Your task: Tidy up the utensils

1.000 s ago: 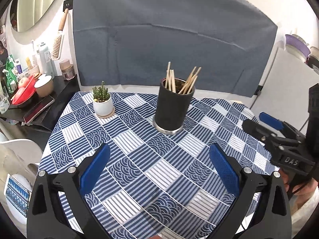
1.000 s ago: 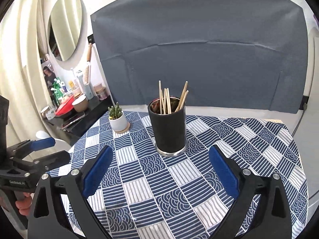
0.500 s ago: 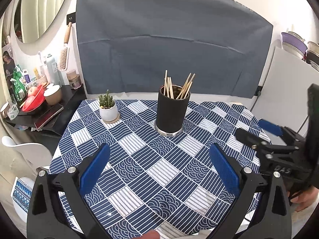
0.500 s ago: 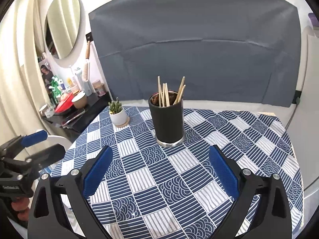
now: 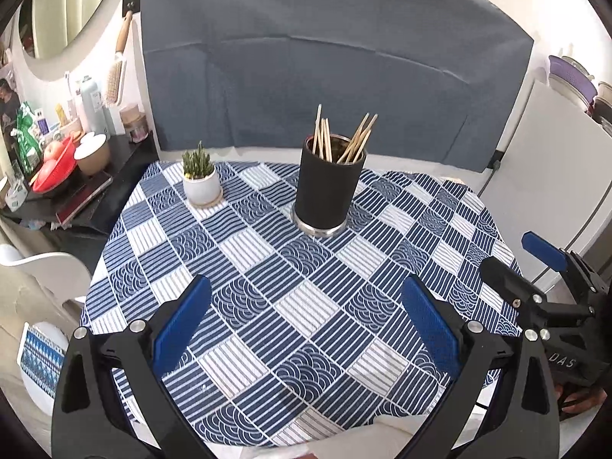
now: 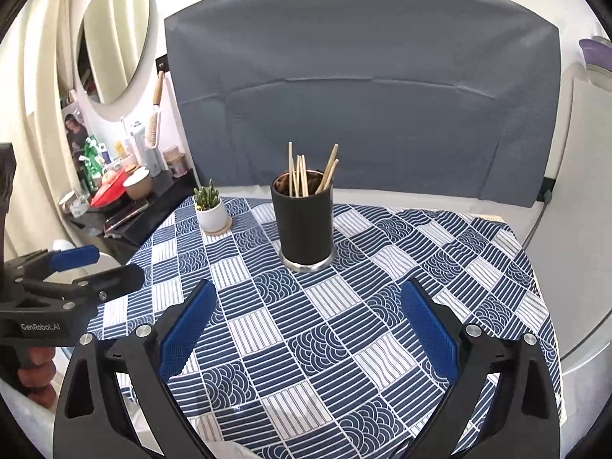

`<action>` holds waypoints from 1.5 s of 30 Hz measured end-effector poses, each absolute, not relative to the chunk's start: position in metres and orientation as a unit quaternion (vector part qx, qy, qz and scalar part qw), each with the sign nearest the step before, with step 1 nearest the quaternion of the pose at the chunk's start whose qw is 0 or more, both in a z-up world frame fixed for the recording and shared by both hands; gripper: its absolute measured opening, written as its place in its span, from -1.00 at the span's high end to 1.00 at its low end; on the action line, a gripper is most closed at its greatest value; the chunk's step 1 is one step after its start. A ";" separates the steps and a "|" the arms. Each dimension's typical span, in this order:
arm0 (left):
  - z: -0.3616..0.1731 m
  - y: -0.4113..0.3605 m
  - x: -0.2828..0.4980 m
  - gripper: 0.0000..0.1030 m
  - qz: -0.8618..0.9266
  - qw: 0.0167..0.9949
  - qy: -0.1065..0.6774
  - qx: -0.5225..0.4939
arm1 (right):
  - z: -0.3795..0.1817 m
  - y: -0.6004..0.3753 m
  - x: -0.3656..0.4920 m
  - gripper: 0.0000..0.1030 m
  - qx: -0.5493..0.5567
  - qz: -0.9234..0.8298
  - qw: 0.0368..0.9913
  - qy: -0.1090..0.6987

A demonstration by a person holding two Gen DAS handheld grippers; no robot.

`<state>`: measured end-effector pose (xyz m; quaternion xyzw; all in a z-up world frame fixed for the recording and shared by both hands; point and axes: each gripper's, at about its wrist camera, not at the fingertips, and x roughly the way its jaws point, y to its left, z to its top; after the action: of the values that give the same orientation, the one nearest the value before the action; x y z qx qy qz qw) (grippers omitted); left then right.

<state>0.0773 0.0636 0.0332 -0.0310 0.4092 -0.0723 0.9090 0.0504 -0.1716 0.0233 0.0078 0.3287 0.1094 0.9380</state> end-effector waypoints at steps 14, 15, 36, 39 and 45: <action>0.029 0.062 0.064 -0.89 -0.069 0.903 0.421 -0.039 | 0.018 -0.174 0.042 -0.81 0.005 0.108 0.937 0.333; 0.028 0.062 0.064 -0.89 -0.069 0.903 0.422 -0.040 | 0.018 -0.174 0.042 -0.81 0.005 0.108 0.937 0.333; 0.027 0.062 0.063 -0.89 -0.059 0.902 0.426 -0.032 | 0.017 -0.175 0.039 -0.81 0.005 0.108 0.935 0.339; 0.027 0.062 0.063 -0.89 -0.062 0.902 0.427 -0.032 | 0.017 -0.175 0.038 -0.81 0.005 0.108 0.934 0.342; 0.027 0.062 0.061 -0.89 -0.064 0.902 0.426 -0.034 | 0.017 -0.174 0.037 -0.82 0.003 0.108 0.933 0.342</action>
<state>0.0610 0.0625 0.0271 -0.0337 0.4260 -0.0644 0.9018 0.0366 -0.1737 0.0173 0.0033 0.3424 0.1076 0.9334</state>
